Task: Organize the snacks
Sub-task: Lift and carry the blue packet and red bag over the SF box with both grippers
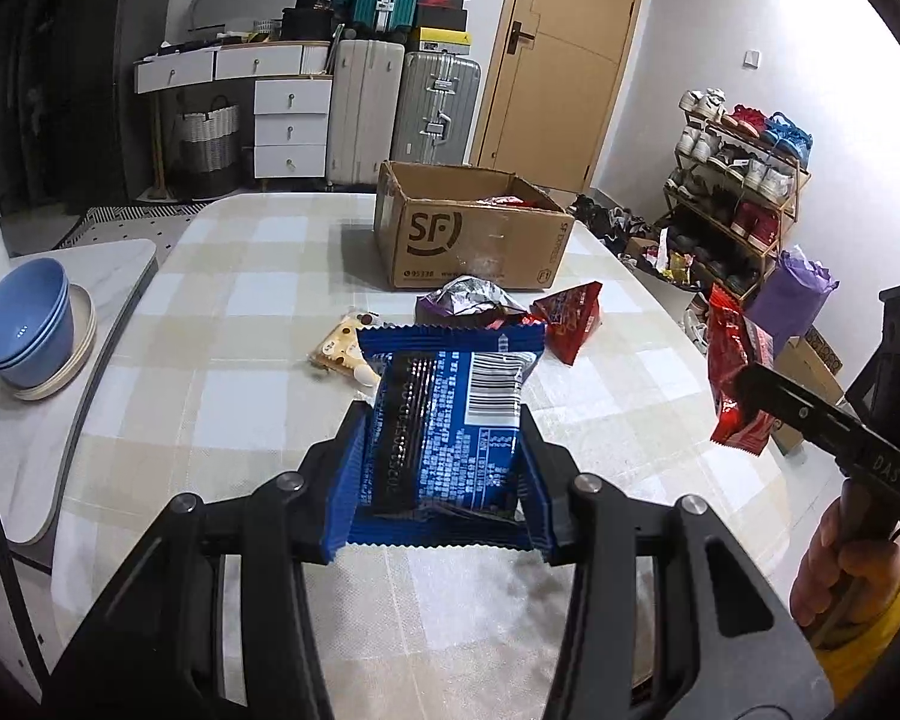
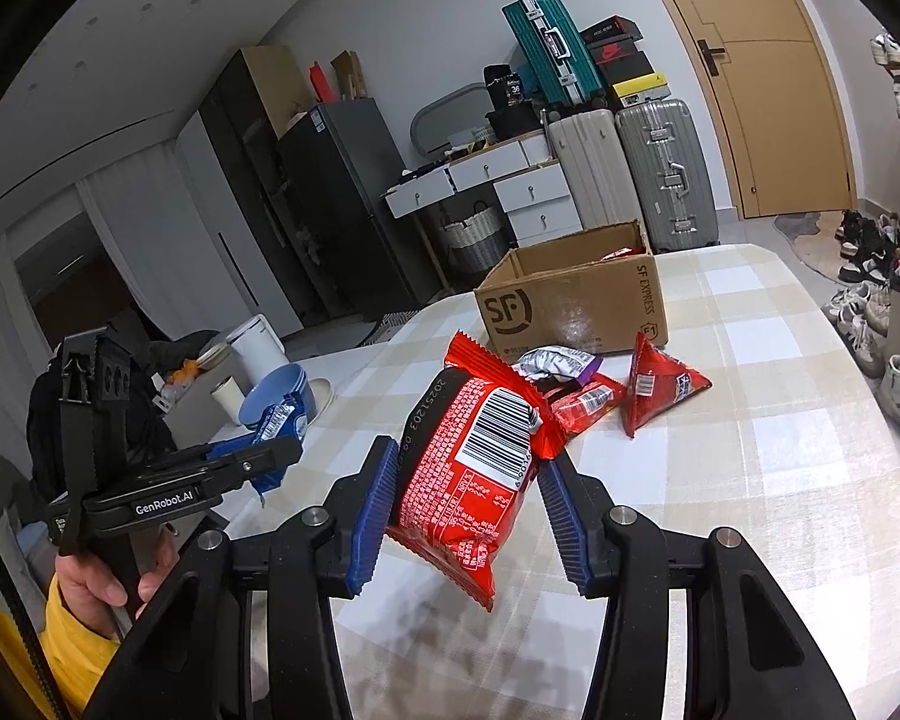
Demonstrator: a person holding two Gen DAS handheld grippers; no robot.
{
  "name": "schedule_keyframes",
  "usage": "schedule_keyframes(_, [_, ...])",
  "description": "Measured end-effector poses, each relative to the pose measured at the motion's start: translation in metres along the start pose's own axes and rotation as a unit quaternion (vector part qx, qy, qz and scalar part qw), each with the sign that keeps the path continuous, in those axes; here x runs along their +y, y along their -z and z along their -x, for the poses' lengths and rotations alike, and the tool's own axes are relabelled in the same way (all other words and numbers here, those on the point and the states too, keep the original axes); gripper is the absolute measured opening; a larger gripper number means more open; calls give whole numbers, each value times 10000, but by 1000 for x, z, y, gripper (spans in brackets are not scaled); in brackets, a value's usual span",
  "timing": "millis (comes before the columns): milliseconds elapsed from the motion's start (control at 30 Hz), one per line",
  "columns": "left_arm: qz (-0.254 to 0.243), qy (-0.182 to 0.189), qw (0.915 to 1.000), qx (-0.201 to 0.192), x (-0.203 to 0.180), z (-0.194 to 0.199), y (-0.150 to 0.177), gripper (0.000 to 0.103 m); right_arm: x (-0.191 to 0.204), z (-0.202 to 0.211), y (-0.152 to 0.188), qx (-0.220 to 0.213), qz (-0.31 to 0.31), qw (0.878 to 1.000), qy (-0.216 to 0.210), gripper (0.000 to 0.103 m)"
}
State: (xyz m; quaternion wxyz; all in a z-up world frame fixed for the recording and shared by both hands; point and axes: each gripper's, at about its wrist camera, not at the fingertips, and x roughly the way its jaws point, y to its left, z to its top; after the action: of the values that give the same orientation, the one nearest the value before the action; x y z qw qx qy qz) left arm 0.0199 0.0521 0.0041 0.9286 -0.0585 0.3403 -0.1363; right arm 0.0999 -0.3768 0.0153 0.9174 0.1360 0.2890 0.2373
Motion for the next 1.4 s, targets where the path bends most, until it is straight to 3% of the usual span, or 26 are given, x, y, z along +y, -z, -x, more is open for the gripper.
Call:
schedule_keyframes(300, [-55, 4, 9999, 104, -3, -19, 0, 42, -10, -12, 1, 56, -140, 9999, -26, 48])
schedule_keyframes(500, [-142, 16, 9998, 108, -7, -36, -18, 42, -8, -15, -17, -33, 41, 10000, -39, 48])
schedule_keyframes(967, [-264, 93, 9995, -177, 3, -92, -134, 42, -20, -53, -129, -165, 273, 9993, -195, 48])
schedule_keyframes(1400, [-658, 79, 9975, -257, -15, -194, -260, 42, -60, -138, -242, 76, 202, 9995, 217, 48])
